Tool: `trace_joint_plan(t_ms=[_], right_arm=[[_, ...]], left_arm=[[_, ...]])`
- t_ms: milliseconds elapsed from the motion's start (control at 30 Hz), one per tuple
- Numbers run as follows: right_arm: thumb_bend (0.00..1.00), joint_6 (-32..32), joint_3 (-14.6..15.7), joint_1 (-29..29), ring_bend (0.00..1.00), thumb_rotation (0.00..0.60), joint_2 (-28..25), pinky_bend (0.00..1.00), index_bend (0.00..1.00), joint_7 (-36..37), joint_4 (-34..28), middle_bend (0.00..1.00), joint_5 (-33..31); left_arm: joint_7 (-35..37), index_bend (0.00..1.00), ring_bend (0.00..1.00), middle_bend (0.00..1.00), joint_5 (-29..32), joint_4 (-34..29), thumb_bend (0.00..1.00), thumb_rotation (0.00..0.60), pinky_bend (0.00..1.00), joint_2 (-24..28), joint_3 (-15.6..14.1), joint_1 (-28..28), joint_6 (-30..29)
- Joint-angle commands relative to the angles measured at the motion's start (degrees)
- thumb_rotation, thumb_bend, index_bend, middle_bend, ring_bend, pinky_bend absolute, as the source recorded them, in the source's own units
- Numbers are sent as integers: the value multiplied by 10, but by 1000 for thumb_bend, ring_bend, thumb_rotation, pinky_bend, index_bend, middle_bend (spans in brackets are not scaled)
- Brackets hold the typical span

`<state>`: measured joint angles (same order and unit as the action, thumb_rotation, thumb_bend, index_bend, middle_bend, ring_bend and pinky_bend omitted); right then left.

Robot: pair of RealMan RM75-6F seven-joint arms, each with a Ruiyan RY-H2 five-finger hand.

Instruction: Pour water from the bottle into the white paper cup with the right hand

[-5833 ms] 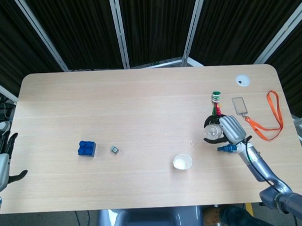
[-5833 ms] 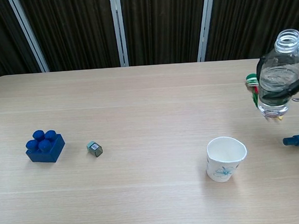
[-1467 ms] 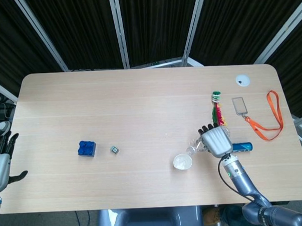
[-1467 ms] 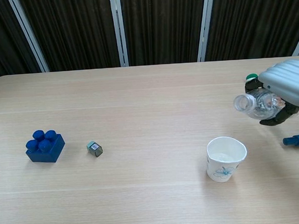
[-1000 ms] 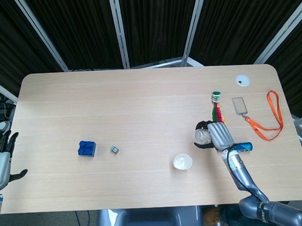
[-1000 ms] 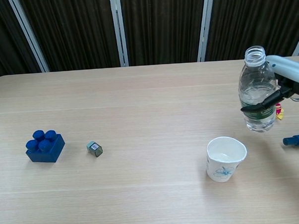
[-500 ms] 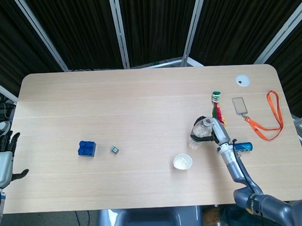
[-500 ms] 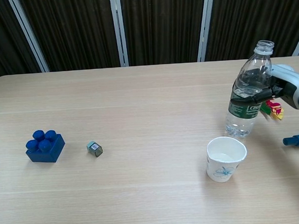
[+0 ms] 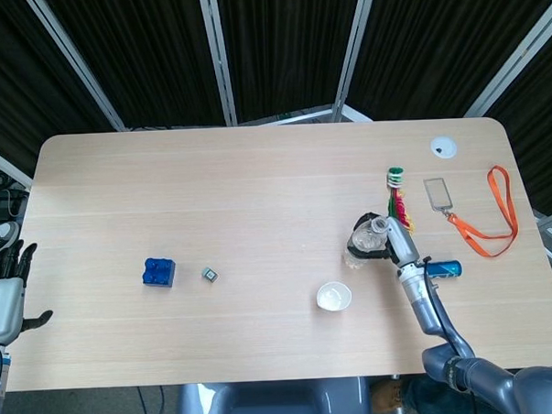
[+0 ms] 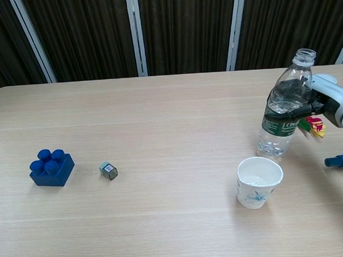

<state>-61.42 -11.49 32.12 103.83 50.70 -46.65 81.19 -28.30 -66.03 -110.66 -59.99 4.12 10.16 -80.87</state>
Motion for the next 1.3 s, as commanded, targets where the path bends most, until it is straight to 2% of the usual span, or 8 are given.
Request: trace_joint_plan(t_ms=[33,267,533,700,867,1100,1200,1300], right_arm=[[155,-2,5,0,443,600,6,454,580,10,11,570,4],[12,0,18,0,340,600,12,384,464,25,35,458,13],[0,-9,27,-1,133,600,14,246,242,42,52,215,23],[0,-13,36,-1,1,600,9,37,28,50,52,18,33],[0,-12,59,1,0,600,-25,0,0,48,26,0,56],[0,-13,76,-8,0,600,-83,0,0,-40,-22,0,65],[0,-25,94,-22,0,600,-125,0,0,-101,-58,0,76],[0,-43,112,-48,0,600,-174,0,0,-203,-99,0,79]], left_arm=[[0,0,0,0,0,0,25,600,0,0,0,0,0],[1,0,0,0,-2,-2,24,600,0,1,-2,0,-2],[4,0,0,0,-4,-3,24,600,0,2,-3,-1,-4],[6,0,0,0,-7,-4,25,600,0,4,-4,-1,-5],[11,0,0,0,-10,-6,24,600,0,7,-5,-3,-6],[21,0,0,0,-27,-7,25,600,0,9,-8,-10,-18],[32,0,0,0,-40,-10,25,600,0,16,-13,-14,-19],[41,0,0,0,-51,-13,24,600,0,23,-16,-17,-22]])
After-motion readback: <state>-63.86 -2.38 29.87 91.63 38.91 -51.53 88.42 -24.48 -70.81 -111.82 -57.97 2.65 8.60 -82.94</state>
